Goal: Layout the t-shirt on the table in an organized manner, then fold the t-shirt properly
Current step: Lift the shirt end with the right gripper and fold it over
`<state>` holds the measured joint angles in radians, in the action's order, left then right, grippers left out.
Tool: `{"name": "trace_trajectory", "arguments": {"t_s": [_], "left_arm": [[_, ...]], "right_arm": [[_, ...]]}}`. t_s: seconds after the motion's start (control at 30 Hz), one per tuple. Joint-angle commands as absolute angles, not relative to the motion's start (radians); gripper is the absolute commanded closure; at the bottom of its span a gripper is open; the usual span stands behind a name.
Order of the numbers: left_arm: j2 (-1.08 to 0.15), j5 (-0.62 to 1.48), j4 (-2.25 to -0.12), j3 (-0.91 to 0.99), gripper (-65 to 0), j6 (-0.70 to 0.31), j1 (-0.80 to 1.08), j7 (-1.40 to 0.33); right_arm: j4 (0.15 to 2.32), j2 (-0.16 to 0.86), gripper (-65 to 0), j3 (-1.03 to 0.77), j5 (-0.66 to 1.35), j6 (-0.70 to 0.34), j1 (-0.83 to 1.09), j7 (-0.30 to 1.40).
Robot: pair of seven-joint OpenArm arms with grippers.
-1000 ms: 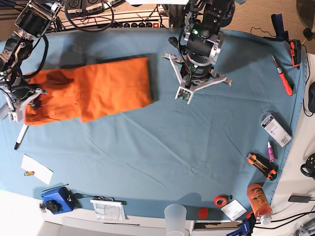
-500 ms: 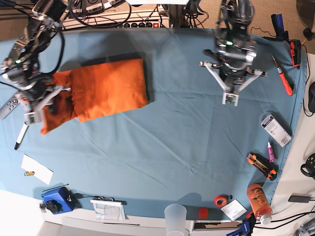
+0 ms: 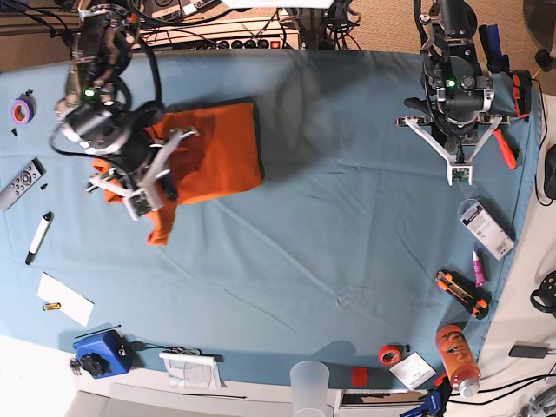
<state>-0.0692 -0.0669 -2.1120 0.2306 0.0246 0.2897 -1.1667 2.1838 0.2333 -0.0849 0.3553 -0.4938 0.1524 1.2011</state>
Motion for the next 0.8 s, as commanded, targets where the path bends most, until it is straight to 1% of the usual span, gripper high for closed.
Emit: {"name": "trace_trajectory", "arguments": {"t_s": [0.0, 0.17, 0.3, 0.33, 0.4, 0.43, 0.47, 0.63, 0.77], "left_arm": [[-0.07, -0.057, -2.132, 0.231, 0.0, 0.024, 0.286, -1.152], [-0.07, -0.018, -2.132, 0.232, 0.0, 0.024, 0.286, -1.152], [-0.07, -0.018, -2.132, 0.232, 0.0, 0.024, 0.286, -1.152], [-0.07, -0.018, -2.132, 0.232, 0.0, 0.024, 0.286, -1.152], [-0.07, -0.018, -2.132, 0.232, 0.0, 0.024, 0.286, -1.151], [-0.07, -0.018, -2.132, 0.232, 0.0, 0.024, 0.286, -1.151], [-0.07, -0.018, -2.132, 0.232, 0.0, 0.024, 0.286, -1.151], [-0.07, -0.018, -2.132, 0.231, 0.0, 0.024, 0.286, -1.151], [-0.07, -0.017, -2.132, 0.231, 0.0, 0.025, 0.286, -1.143]], "right_arm": [[2.197, 0.244, 0.0, -0.056, 0.341, -0.487, 0.142, 1.176], [2.197, 0.244, 0.0, 0.11, 0.194, -0.434, 0.141, 1.172], [2.197, 0.244, 0.0, 0.214, 0.145, -0.433, 0.142, 1.208], [2.197, 0.244, -1.3, 0.234, 0.131, -0.433, 0.142, 1.209], [2.197, 0.244, -11.2, 0.263, 0.101, -0.432, 0.141, 1.2], [2.197, 0.244, -14.9, 0.271, 0.087, -0.432, 0.141, 1.193], [2.197, 0.244, -17.0, 0.275, 0.08, -0.432, 0.141, 1.191], [2.209, 0.244, -17.4, 0.275, 0.078, -0.422, 0.141, 1.205], [2.293, 0.244, -17.4, 0.274, 0.053, -0.421, 0.135, 1.217]]}}
